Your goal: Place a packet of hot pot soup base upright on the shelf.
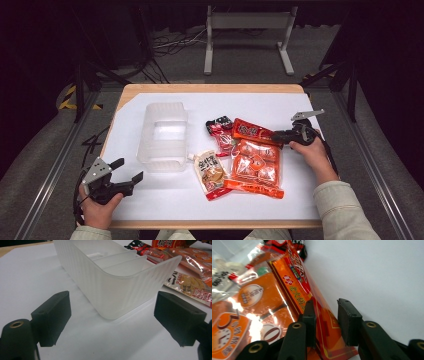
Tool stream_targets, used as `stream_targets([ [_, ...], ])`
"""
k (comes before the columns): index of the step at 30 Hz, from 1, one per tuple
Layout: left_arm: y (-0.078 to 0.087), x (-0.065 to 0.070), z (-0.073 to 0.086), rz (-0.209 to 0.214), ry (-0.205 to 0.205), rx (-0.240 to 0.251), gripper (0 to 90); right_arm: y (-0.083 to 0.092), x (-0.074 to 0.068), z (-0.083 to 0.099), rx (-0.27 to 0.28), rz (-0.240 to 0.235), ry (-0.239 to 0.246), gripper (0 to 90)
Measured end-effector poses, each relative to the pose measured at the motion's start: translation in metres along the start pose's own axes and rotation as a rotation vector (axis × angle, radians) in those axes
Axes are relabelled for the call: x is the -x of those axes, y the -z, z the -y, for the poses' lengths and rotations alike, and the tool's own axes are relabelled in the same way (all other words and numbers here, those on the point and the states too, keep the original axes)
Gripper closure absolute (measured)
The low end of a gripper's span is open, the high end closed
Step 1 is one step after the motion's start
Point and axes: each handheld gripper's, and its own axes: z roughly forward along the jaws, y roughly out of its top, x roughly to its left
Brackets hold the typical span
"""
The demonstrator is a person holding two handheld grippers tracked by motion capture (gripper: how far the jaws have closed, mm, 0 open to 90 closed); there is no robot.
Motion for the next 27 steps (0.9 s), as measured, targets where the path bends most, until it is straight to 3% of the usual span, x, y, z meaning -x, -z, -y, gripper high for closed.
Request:
stream_targets([
  [1, 0.0, 0.0, 0.0, 0.0, 0.0, 0.0, 14.9, 0.0, 0.0, 0.0, 0.0, 0.0, 0.0, 70.3],
  [4, 0.0, 0.001, -0.001, 0.001, -0.003, 0.005, 14.9, -0.005, -0.003, -0.001, -0.014, 0.074, 0.023, 76.1],
  [9, 0.0, 0.001, -0.001, 0.0, -0.002, 0.005, 14.9, -0.009, -0.008, -0.002, -0.018, 0.149, 0.054, 84.3],
  [13, 0.001, 0.0, -0.001, 0.0, -0.001, -0.002, 15.6, -0.008, -0.013, -0.004, -0.006, 0.177, 0.083, 90.0],
  [18, 0.003, 0.001, -0.004, 0.001, 0.008, 0.011, 15.6, 0.0, -0.015, -0.006, 0.009, 0.168, 0.061, 90.0],
  [21, 0.011, 0.005, -0.023, -0.014, 0.002, 0.02, 14.3, 0.01, -0.016, -0.008, 0.026, 0.165, 0.046, 90.0],
  [24, 0.017, 0.011, -0.041, 0.023, 0.017, 0.051, 13.2, 0.019, -0.018, -0.011, 0.048, 0.154, 0.031, 90.0],
  [27, 0.018, 0.022, -0.053, 0.045, -0.025, 0.059, 13.2, 0.03, -0.022, -0.014, 0.065, 0.157, 0.022, 90.0],
])
